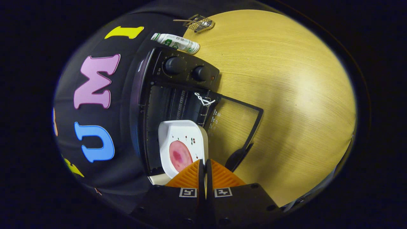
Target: Open the toaster oven, put the food inside, and close the toaster oven door.
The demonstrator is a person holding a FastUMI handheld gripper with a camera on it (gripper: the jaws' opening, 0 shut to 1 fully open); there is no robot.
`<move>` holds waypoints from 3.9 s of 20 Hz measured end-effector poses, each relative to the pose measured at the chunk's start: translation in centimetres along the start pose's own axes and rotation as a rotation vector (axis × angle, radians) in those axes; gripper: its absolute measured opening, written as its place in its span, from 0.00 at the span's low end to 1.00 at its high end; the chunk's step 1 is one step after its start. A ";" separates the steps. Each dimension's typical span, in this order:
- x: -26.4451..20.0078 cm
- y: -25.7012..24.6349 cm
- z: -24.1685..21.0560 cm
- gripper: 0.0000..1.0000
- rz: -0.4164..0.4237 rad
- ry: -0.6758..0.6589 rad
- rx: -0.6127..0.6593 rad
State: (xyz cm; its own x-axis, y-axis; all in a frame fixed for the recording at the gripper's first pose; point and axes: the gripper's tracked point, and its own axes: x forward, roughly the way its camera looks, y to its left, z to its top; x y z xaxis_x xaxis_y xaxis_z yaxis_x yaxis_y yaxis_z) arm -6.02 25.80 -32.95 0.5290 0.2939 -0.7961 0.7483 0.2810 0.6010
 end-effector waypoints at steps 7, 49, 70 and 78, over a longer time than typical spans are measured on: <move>4.5 1.8 1.8 0.05 -0.036 -0.126 0.146; -5.3 3.7 -1.4 0.99 0.095 0.036 -0.733; 2.0 -10.8 -3.9 0.99 -0.246 0.095 -1.365; 4.2 -10.5 -3.0 0.99 -0.310 0.048 -1.323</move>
State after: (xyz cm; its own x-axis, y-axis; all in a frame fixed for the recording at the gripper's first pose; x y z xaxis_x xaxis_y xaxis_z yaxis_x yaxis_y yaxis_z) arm -12.83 26.86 -42.35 0.3759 0.0828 -0.9229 -0.1222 0.9917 0.0392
